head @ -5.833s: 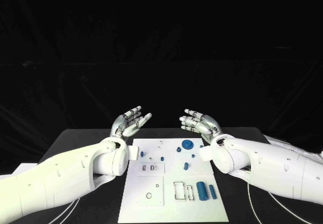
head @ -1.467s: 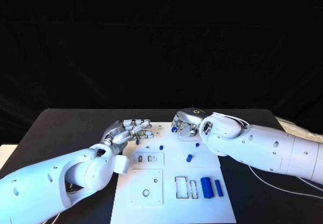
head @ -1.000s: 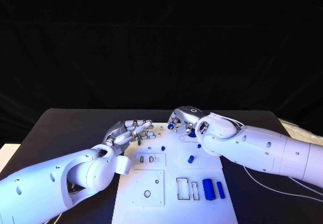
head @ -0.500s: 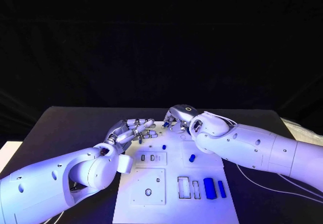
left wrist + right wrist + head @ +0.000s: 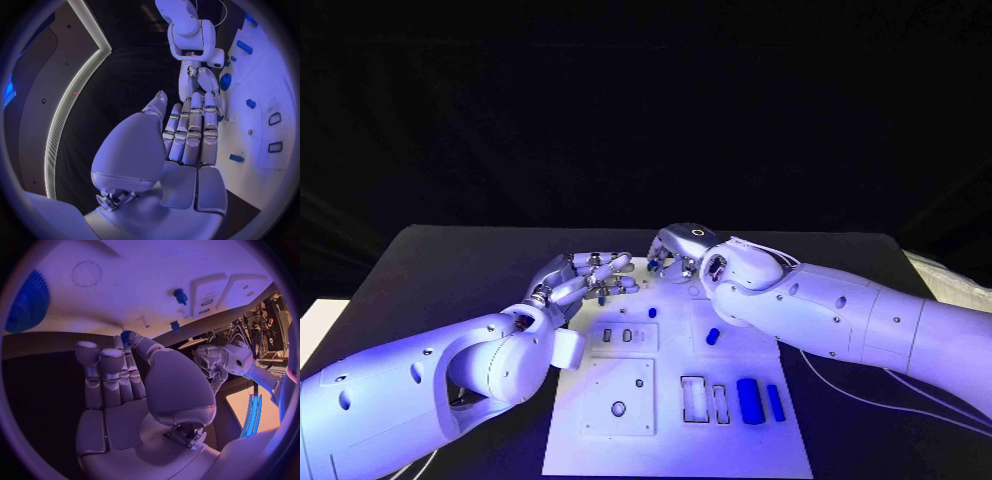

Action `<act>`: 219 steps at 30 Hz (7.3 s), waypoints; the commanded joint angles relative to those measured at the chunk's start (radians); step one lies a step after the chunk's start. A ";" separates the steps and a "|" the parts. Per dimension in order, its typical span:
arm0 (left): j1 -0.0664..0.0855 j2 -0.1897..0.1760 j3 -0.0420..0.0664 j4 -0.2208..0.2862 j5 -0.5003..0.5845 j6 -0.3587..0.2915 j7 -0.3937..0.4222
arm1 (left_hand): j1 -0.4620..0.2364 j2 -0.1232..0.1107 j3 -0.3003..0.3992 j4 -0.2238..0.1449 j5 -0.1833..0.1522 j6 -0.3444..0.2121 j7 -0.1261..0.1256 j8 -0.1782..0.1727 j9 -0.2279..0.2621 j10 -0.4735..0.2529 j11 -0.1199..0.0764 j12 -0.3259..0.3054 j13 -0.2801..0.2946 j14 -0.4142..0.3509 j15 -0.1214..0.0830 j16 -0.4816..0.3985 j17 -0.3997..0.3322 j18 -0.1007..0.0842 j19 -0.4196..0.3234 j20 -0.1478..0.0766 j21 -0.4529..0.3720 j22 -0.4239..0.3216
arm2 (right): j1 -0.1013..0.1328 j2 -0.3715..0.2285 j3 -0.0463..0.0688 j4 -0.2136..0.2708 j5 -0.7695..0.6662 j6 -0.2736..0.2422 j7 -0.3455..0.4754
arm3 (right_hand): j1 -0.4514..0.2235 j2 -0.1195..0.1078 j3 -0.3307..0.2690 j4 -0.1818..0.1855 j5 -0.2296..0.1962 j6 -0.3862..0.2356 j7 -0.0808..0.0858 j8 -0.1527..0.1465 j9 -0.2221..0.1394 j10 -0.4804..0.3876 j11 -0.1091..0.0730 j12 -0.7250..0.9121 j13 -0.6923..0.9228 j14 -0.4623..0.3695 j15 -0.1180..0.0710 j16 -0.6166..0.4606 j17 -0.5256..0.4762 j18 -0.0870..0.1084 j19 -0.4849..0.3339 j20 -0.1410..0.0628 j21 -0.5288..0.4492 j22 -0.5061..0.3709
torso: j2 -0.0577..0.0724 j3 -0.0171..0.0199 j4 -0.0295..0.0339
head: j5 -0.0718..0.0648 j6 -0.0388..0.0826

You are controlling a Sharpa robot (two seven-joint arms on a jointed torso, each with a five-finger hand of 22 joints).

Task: Assemble the parts on the task board

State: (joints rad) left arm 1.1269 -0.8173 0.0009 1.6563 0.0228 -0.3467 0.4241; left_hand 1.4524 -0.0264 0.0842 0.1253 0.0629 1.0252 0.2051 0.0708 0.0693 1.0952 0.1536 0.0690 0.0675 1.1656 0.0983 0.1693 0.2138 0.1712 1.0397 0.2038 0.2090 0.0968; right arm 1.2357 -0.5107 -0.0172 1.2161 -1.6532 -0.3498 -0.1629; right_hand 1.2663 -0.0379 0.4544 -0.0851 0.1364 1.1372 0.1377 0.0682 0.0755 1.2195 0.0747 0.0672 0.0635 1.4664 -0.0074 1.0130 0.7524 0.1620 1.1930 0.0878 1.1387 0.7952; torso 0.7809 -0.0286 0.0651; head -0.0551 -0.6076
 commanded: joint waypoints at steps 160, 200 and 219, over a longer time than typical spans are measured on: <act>0.001 -0.030 0.000 -0.020 -0.004 0.031 -0.032 | 0.010 0.013 -0.013 -0.017 -0.004 -0.007 0.006 -0.005 -0.001 -0.011 0.003 -0.004 0.000 -0.005 0.007 -0.020 0.013 0.011 0.004 0.010 -0.018 -0.008 | -0.010 -0.217 0.029 0.236 0.035 0.002 -0.126 | 0.074 0.016 -0.288 0.212 0.063 -0.001 -0.044 0.041 0.021 0.237 -0.064 1.211 1.262 0.075 -0.048 0.481 0.663 -0.105 0.216 -0.030 0.329 0.518 | -0.010 0.0060 -0.0249 | 0.005 -0.015; 0.001 -0.043 0.000 -0.024 -0.004 0.024 -0.031 | 0.012 0.013 -0.013 -0.019 -0.004 -0.007 0.005 -0.005 -0.001 -0.011 0.003 -0.004 0.000 -0.005 0.007 -0.021 0.014 0.011 0.004 0.010 -0.018 -0.008 | -0.042 -0.019 0.007 0.110 0.020 0.040 -0.121 | 0.028 -0.030 -0.288 0.220 0.057 -0.061 -0.018 -0.004 0.010 0.187 -0.043 1.103 1.191 0.066 -0.032 0.459 0.625 -0.101 0.201 -0.019 0.321 0.500 | -0.009 0.0072 -0.0273 | 0.023 -0.021; 0.001 -0.043 -0.001 -0.030 -0.004 0.025 -0.034 | 0.014 0.014 -0.013 -0.021 -0.004 -0.007 0.006 -0.005 -0.001 -0.011 0.003 -0.004 0.000 -0.004 0.007 -0.022 0.016 0.011 0.005 0.010 -0.020 -0.009 | -0.044 -0.064 0.006 0.155 0.047 -0.046 -0.096 | -0.010 -0.064 -0.346 0.250 0.069 -0.171 0.007 -0.004 -0.006 0.116 -0.019 0.945 1.071 0.059 -0.010 0.438 0.595 -0.094 0.180 0.005 0.304 0.468 | -0.010 0.0074 -0.0270 | 0.021 -0.022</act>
State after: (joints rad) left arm 1.1267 -0.8614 -0.0002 1.6251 0.0213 -0.3303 0.3852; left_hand 1.4631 -0.0157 0.0691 0.1100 0.0630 1.0216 0.2086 0.0711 0.0693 1.0917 0.1570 0.0690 0.0676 1.1618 0.1021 0.1502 0.2286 0.1711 1.0434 0.2074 0.1954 0.0886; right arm 1.1925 -0.5697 -0.0111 1.3632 -1.6121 -0.3569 -0.2736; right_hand 1.2570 -0.1017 0.1144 0.1628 0.2016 0.9690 0.1487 0.0651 0.0688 1.3408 0.0564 1.0136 1.1335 1.4665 -0.0212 1.4543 1.3081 0.0690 1.3749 0.0882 1.4485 1.2630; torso 0.7711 -0.0205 0.0391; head -0.0348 -0.6304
